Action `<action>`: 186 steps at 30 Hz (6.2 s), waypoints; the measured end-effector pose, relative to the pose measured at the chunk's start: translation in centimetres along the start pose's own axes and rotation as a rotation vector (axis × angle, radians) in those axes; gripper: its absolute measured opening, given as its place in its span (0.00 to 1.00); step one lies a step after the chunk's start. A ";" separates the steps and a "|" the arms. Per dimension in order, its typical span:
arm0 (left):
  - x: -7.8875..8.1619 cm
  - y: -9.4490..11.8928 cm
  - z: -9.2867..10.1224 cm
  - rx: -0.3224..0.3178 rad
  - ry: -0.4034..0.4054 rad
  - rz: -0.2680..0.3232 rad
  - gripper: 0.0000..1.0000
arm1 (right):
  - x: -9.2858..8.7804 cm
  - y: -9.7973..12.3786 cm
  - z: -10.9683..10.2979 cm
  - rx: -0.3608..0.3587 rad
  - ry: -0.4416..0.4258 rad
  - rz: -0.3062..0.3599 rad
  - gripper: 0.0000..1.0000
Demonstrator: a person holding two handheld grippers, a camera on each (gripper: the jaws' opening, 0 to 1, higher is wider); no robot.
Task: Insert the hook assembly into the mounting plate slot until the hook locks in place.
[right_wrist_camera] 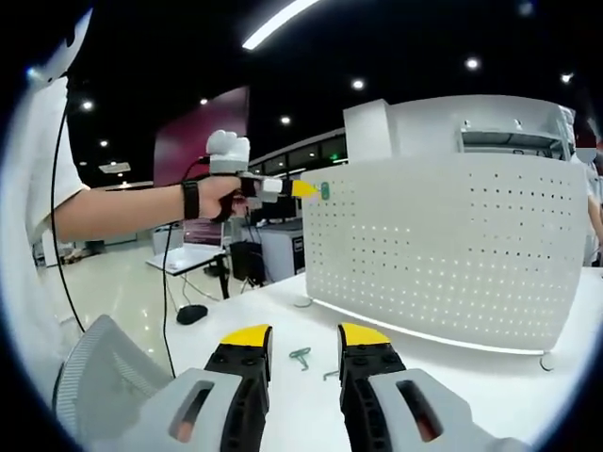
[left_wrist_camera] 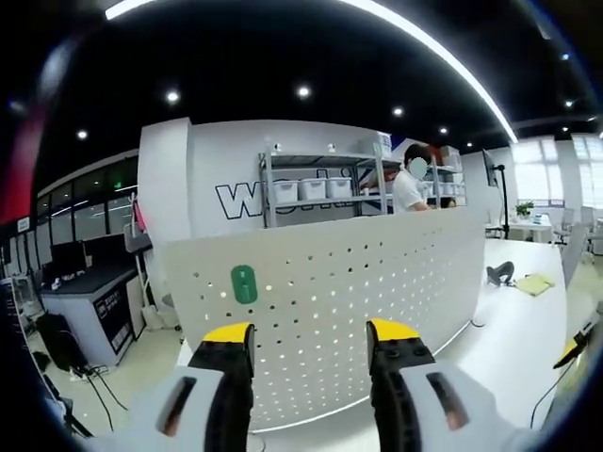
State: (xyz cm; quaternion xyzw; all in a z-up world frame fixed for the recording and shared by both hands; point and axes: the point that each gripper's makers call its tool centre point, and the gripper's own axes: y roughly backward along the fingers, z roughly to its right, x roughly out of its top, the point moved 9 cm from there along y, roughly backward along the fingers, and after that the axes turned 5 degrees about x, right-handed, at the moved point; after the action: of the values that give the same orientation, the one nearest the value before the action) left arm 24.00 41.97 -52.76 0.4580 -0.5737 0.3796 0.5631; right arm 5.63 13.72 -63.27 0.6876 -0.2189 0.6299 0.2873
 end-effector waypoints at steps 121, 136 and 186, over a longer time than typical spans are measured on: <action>-9.6 12.5 13.8 -0.308 0.149 -0.092 0.67 | -9.7 -1.5 4.4 -0.168 -0.232 -0.390 0.38; -9.3 15.4 13.6 -0.237 0.105 -0.098 0.71 | -11.0 -2.3 4.8 -0.149 -0.261 -0.438 0.39; -10.9 18.4 11.4 -0.139 0.173 -0.091 0.69 | -14.5 -6.5 7.2 -0.267 -0.383 -0.595 0.22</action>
State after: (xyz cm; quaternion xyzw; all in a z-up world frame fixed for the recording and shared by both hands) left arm 2.52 37.60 -63.00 0.4090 -0.5265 0.3508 0.6577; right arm 13.66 12.84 -78.71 0.7830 -0.1395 0.3448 0.4986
